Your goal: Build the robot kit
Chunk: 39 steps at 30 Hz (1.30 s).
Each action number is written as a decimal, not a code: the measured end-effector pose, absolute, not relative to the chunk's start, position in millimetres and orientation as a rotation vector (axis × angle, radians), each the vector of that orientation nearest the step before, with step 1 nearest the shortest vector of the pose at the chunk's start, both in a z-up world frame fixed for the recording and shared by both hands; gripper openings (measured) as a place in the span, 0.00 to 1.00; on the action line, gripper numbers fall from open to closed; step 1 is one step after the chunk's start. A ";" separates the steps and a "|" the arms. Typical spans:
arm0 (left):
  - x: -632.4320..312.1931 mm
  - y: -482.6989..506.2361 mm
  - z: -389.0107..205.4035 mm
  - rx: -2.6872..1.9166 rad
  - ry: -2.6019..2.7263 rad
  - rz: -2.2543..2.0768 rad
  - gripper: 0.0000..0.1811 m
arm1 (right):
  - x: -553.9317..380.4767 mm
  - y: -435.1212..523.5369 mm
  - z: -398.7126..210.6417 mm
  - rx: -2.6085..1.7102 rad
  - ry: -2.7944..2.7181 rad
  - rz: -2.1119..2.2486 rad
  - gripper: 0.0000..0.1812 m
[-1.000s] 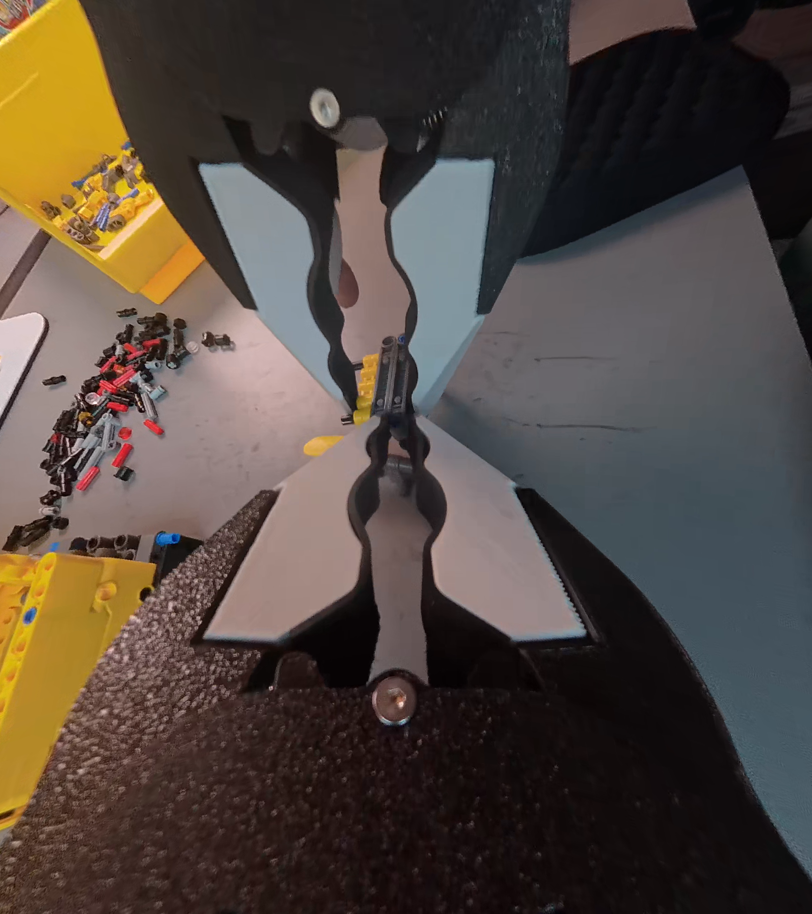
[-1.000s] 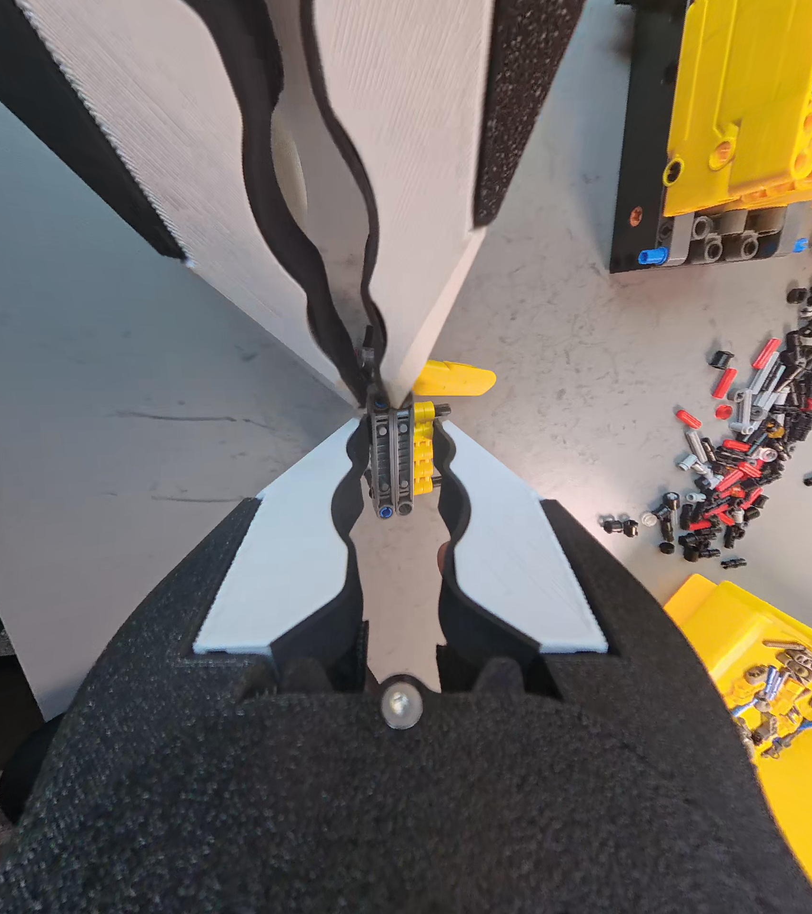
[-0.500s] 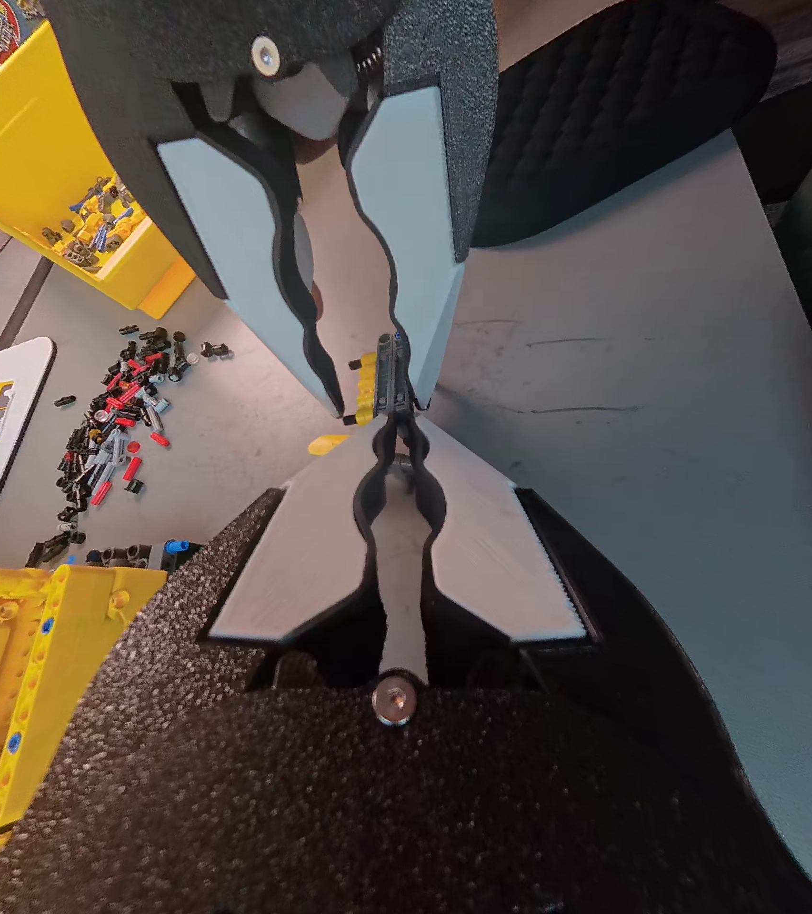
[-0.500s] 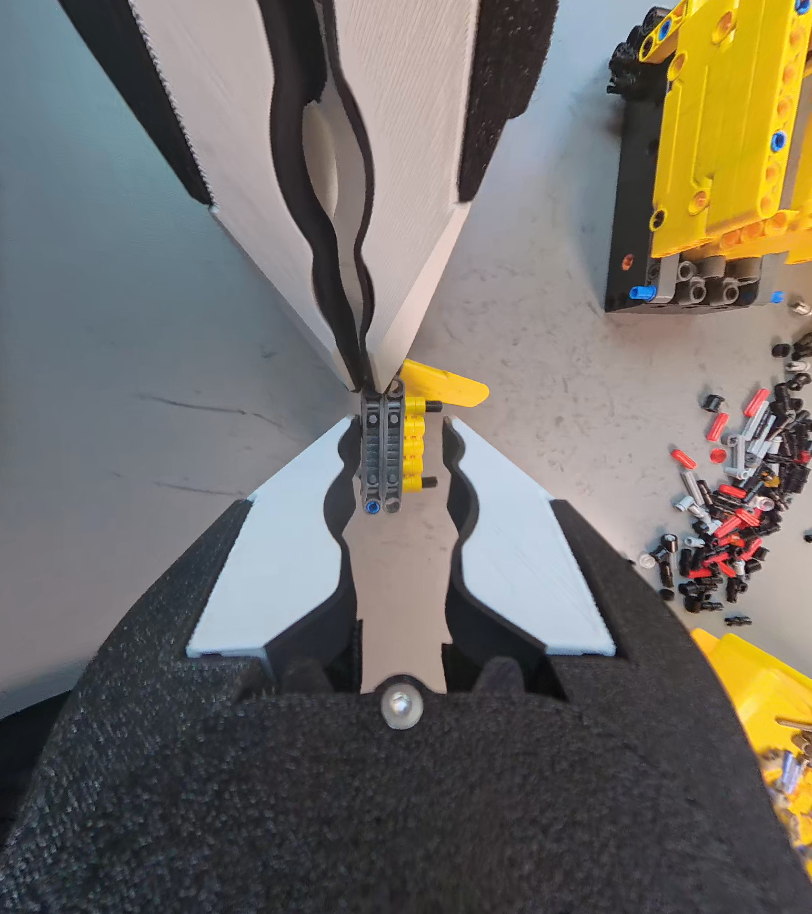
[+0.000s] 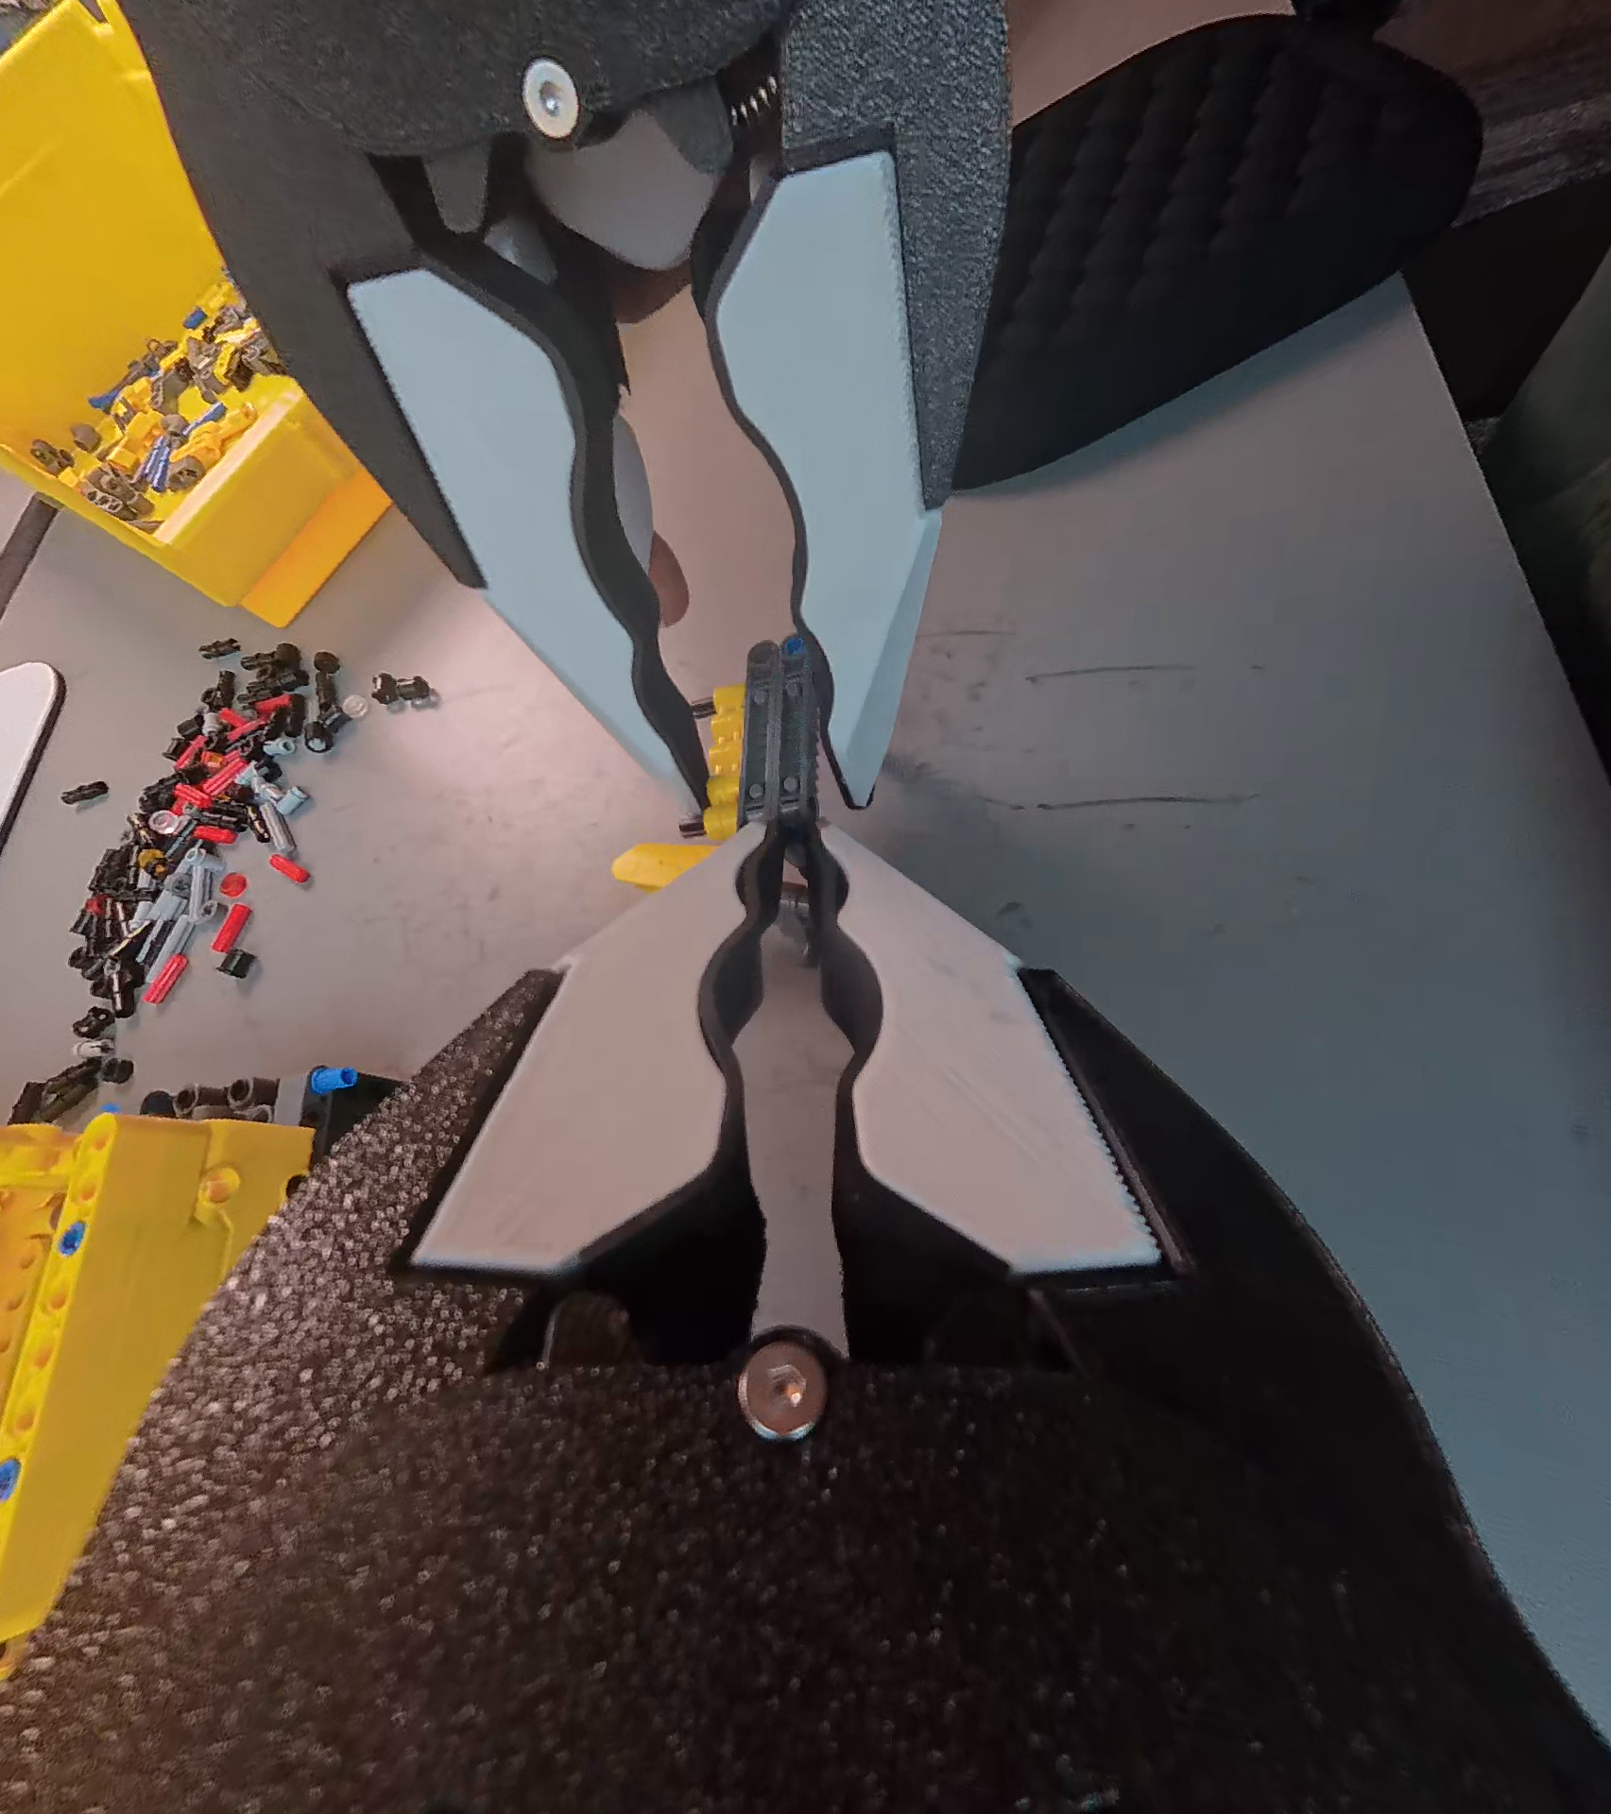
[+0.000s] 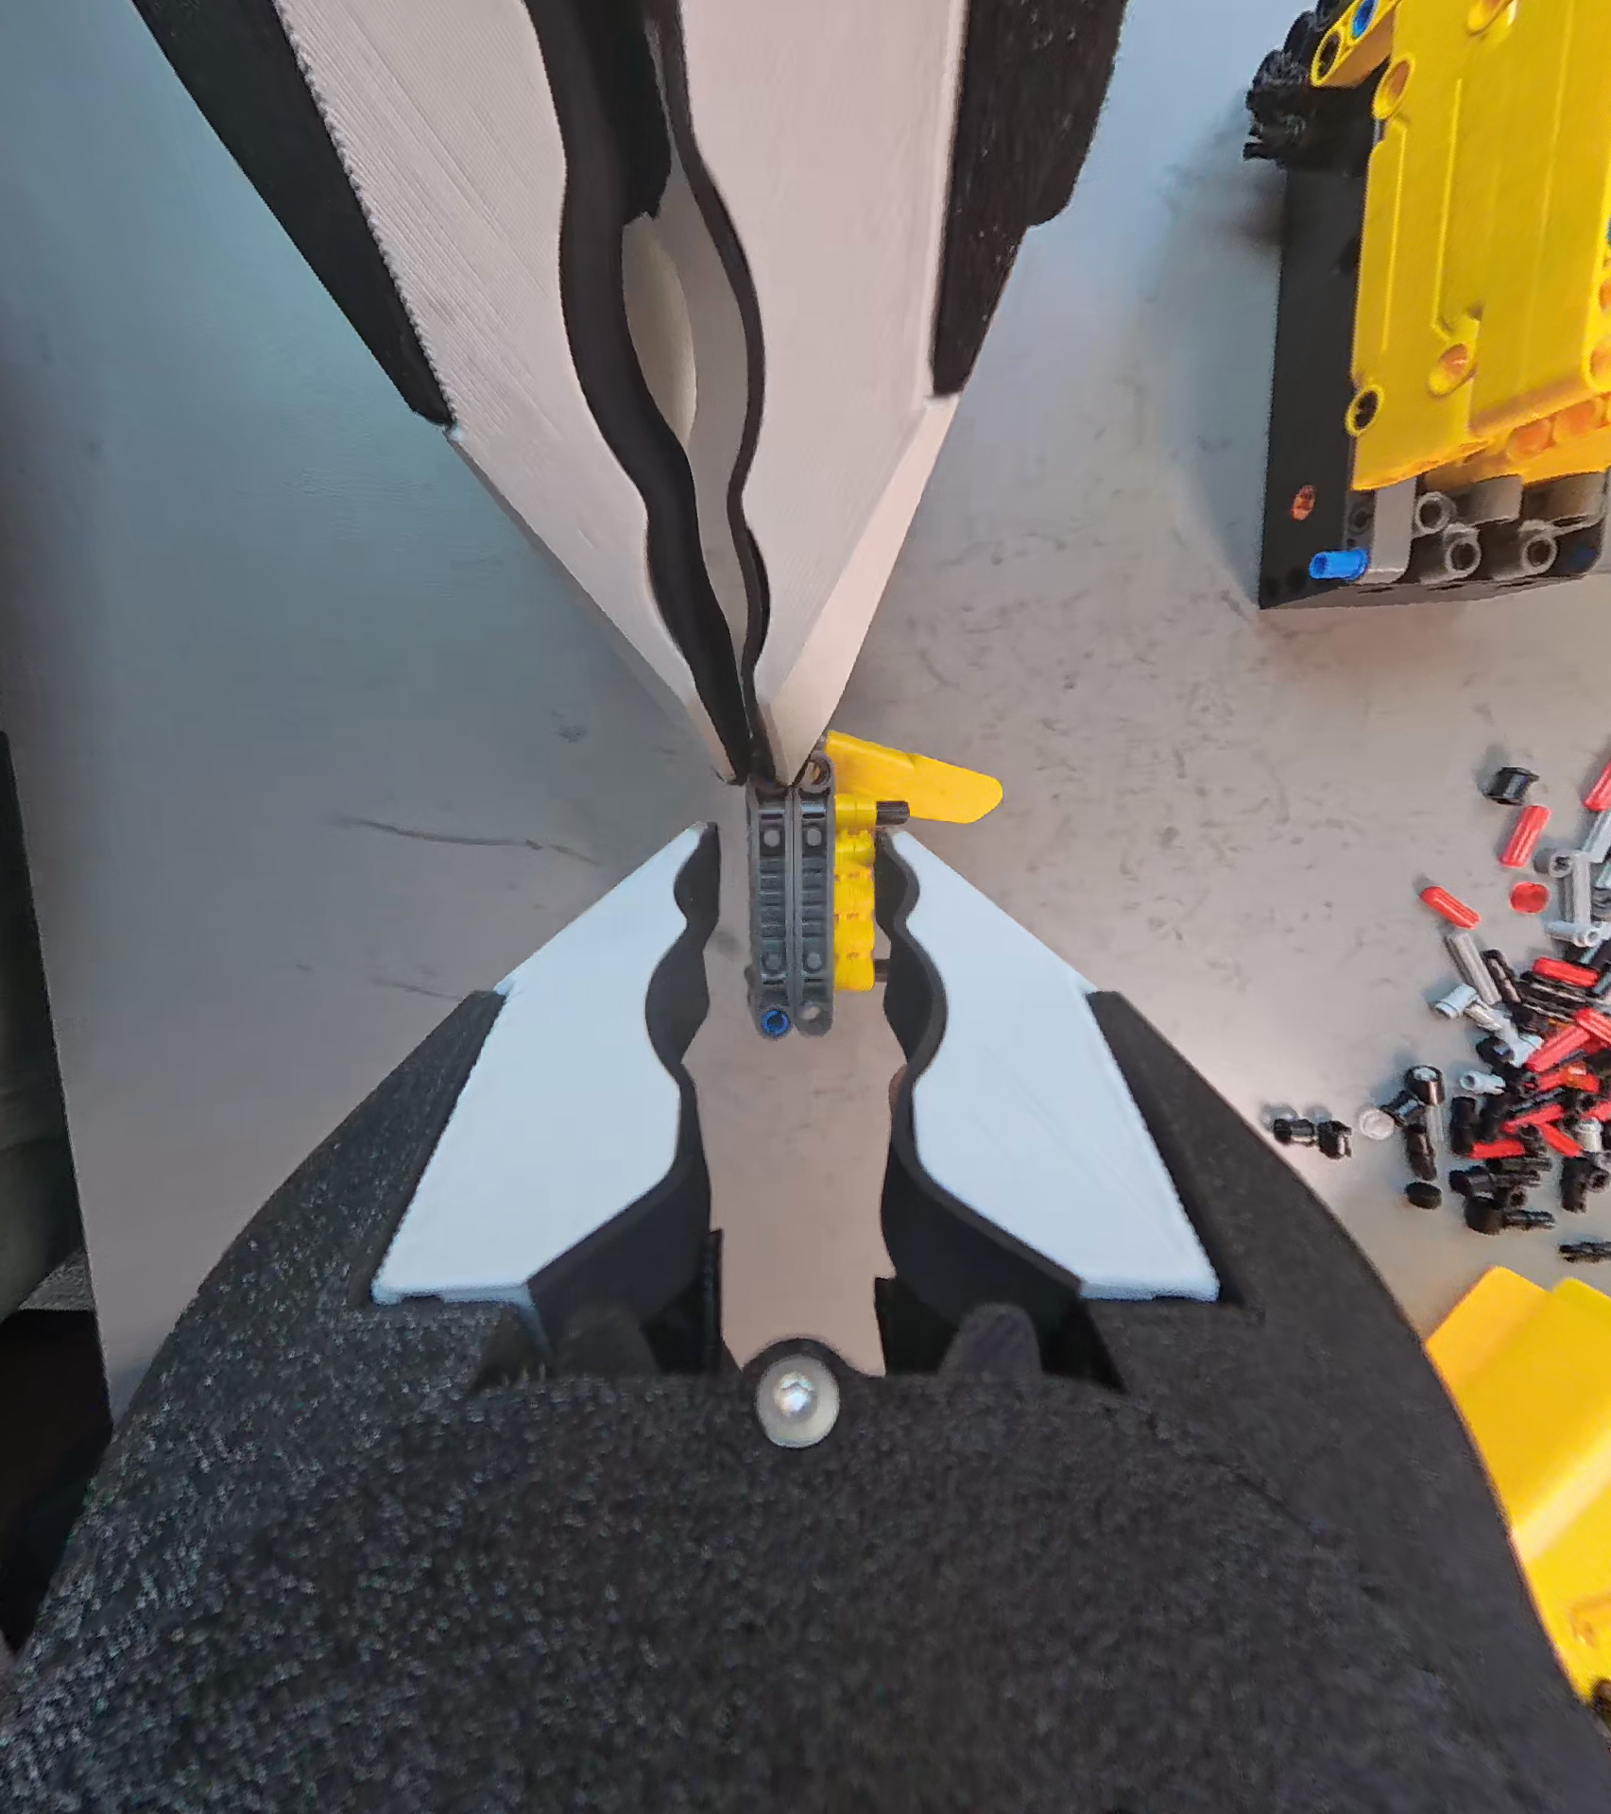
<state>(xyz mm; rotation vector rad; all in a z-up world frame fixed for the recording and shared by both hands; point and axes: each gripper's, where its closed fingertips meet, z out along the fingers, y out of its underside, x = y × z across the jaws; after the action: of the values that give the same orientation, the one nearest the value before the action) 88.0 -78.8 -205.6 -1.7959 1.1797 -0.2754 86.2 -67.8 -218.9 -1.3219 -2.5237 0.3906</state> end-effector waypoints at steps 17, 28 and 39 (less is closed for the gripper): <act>89.5 -83.7 -210.4 -1.776 1.273 -0.222 0.00 | 83.3 -68.3 -219.8 -1.558 -2.386 0.267 0.13; 86.9 -84.8 -214.2 -1.826 1.253 -0.285 0.00 | 81.0 -68.2 -223.9 -1.544 -2.463 0.176 0.13; 67.2 -86.9 -187.2 -1.755 1.160 -0.403 0.18 | 91.9 -65.9 -219.3 -1.585 -2.406 0.576 0.14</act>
<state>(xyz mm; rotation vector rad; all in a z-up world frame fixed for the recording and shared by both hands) 67.2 -86.9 -187.2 -1.7551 1.1602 -0.4026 91.9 -65.9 -219.3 -1.5853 -2.4059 0.5757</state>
